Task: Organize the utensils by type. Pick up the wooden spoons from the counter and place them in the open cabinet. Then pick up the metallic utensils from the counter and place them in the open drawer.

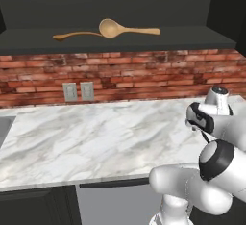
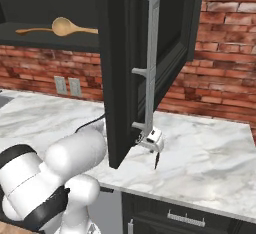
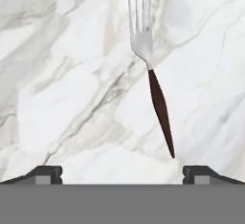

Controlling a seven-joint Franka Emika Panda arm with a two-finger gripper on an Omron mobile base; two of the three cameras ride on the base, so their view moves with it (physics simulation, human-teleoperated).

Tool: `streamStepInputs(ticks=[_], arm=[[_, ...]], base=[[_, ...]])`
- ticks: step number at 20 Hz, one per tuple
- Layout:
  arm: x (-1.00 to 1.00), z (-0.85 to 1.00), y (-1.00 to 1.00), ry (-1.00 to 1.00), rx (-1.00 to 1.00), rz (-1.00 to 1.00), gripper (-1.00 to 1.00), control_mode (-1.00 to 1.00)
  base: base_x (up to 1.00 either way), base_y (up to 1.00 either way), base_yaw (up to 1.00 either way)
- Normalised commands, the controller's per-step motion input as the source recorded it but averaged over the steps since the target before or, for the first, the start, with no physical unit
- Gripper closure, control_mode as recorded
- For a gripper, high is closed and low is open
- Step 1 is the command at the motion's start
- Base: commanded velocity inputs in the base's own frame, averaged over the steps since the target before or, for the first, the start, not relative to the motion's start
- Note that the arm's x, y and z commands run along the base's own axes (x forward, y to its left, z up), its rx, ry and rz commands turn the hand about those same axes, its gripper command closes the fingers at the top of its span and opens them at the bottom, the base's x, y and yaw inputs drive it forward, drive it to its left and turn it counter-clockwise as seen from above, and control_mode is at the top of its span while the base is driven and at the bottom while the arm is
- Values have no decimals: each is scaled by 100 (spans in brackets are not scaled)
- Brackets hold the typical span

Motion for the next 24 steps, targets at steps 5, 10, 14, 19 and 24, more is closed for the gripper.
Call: streamStepInputs(ticks=[5, 10, 14, 19, 24], arm=[[48, -42, -38, 18, -2, 3, -100, -100], [26, -36, -27, 15, -1, 13, -100, -100], [7, -42, -34, 3, 0, 19, -100, -100], [13, -39, -27, 0, 0, 13, -100, -100], [14, -32, -2, -1, 0, 7, -100, -100]], base=[[0, 0, 0], [0, 0, 0], [0, 0, 0], [0, 0, 0], [0, 0, 0]])
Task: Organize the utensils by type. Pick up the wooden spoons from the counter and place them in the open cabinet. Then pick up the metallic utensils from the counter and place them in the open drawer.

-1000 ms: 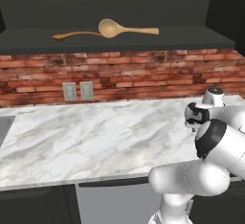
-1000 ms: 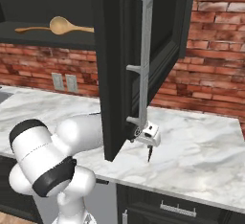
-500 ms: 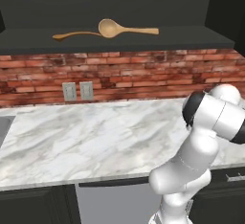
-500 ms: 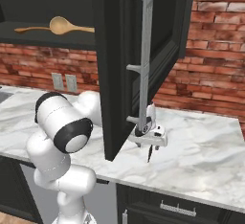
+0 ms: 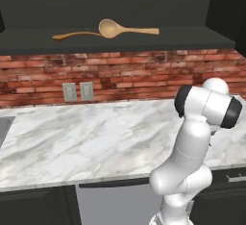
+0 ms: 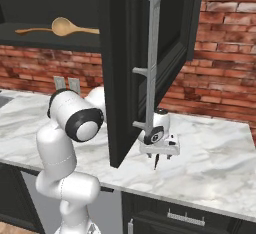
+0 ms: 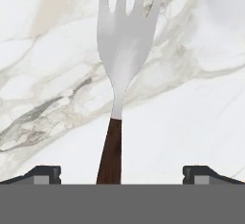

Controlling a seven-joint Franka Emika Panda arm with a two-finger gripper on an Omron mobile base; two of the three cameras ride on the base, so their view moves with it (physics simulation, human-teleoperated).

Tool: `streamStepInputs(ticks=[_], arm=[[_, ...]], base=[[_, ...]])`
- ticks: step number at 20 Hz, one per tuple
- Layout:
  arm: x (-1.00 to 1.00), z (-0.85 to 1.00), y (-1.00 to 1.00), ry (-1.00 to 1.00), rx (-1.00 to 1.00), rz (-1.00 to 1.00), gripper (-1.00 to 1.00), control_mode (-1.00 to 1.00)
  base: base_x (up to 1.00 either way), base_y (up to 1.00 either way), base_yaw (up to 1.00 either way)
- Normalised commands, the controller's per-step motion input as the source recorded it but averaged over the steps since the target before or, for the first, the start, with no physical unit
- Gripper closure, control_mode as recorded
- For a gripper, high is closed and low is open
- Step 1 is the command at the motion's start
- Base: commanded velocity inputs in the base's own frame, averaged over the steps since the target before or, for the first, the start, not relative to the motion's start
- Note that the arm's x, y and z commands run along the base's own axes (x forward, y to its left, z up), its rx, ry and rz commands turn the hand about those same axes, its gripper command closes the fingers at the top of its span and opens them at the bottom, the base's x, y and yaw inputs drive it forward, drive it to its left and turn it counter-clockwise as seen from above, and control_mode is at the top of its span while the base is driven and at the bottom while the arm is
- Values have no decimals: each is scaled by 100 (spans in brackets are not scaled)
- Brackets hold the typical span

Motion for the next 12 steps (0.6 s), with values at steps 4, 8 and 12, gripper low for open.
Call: streamStepInputs(ticks=[4, 8, 12], arm=[[8, -28, 0, 0, 0, 3, -100, -100], [0, -45, 8, 0, 0, 0, -100, -100], [0, -57, 27, -2, 0, 0, 100, -100]], base=[[0, 0, 0], [0, 0, 0], [0, 0, 0]])
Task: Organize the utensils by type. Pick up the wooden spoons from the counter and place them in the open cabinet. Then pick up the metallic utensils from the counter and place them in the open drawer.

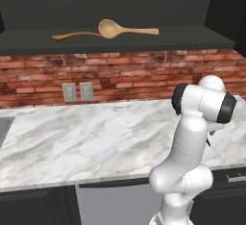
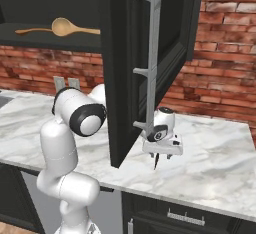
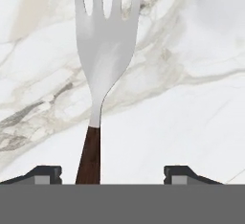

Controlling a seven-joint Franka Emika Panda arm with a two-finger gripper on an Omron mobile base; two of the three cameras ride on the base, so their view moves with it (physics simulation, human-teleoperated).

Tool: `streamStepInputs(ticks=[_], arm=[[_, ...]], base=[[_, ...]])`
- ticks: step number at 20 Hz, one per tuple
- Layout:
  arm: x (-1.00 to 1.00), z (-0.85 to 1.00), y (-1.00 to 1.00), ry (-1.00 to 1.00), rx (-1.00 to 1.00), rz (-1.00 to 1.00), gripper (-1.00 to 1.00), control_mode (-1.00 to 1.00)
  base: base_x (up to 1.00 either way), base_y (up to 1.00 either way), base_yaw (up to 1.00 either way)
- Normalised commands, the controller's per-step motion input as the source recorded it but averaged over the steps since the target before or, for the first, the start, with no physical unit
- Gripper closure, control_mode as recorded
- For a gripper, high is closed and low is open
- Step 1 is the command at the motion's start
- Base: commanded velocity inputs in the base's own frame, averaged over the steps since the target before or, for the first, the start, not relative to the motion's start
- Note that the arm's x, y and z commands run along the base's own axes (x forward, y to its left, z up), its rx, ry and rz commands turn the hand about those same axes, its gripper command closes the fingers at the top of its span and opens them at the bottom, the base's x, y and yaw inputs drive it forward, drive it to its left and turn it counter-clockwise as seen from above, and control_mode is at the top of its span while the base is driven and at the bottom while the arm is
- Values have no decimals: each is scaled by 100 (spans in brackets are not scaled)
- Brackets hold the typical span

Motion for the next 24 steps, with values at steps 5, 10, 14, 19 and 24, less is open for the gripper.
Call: streamStepInputs(ticks=[5, 10, 14, 19, 24], arm=[[-2, -64, 36, -10, -4, 0, 100, -100], [-6, -68, 52, -6, -9, 0, 100, -100], [0, -52, 65, 0, -4, 0, 100, -100], [-2, -32, 57, 0, 0, 0, 100, -100], [-1, -14, 49, 0, 0, 0, 100, -100]], base=[[0, 0, 0], [0, 0, 0], [0, 0, 0], [0, 0, 0], [0, 0, 0]])
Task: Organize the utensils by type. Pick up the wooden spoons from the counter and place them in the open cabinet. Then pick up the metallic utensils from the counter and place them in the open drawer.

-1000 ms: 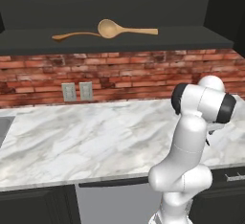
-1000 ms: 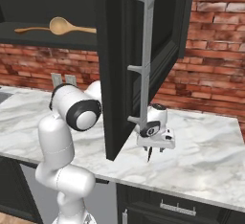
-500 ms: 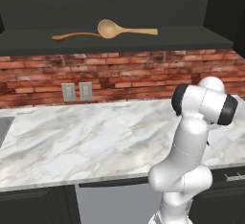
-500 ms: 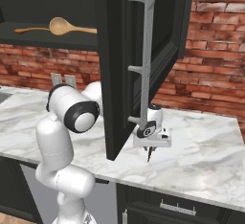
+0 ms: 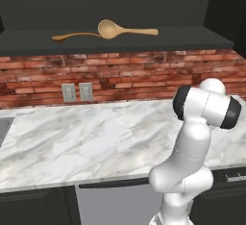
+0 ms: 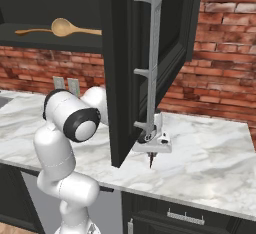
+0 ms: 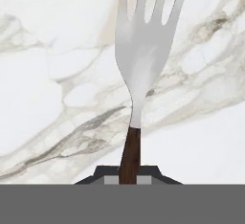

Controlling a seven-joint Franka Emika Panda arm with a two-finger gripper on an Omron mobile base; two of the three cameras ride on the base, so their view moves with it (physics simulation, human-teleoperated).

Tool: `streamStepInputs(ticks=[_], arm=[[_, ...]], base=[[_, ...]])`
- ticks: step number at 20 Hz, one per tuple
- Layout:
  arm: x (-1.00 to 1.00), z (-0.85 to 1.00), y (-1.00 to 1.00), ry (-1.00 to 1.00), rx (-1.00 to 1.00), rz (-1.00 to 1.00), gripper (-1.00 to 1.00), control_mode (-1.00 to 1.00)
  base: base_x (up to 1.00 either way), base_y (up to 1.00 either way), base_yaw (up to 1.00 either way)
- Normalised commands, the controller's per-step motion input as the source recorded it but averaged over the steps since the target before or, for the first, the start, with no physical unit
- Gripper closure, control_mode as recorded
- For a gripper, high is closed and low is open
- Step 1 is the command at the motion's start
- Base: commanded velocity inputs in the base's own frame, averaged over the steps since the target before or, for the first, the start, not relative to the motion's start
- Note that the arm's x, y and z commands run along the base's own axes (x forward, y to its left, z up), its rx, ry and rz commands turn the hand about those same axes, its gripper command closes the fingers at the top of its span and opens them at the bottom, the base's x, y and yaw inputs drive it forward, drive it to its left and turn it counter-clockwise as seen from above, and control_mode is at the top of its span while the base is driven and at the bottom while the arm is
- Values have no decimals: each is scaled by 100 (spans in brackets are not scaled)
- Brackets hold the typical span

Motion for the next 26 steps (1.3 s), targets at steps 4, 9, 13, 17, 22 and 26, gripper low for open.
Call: streamStepInputs(ticks=[4, 9, 13, 17, 22, 26], arm=[[0, 32, 23, 0, 1, 0, 100, -100], [-24, 40, 39, 0, 0, 5, 100, -100], [-41, 22, 60, 0, -1, 14, 100, -100], [-34, 35, 58, -3, -1, 17, 100, -100], [-11, 66, 38, -1, 1, 8, 100, -100], [0, 84, 25, 0, 6, 4, 100, -100]], base=[[0, 0, 0], [0, 0, 0], [0, 0, 0], [0, 0, 0], [0, 0, 0], [0, 0, 0]])
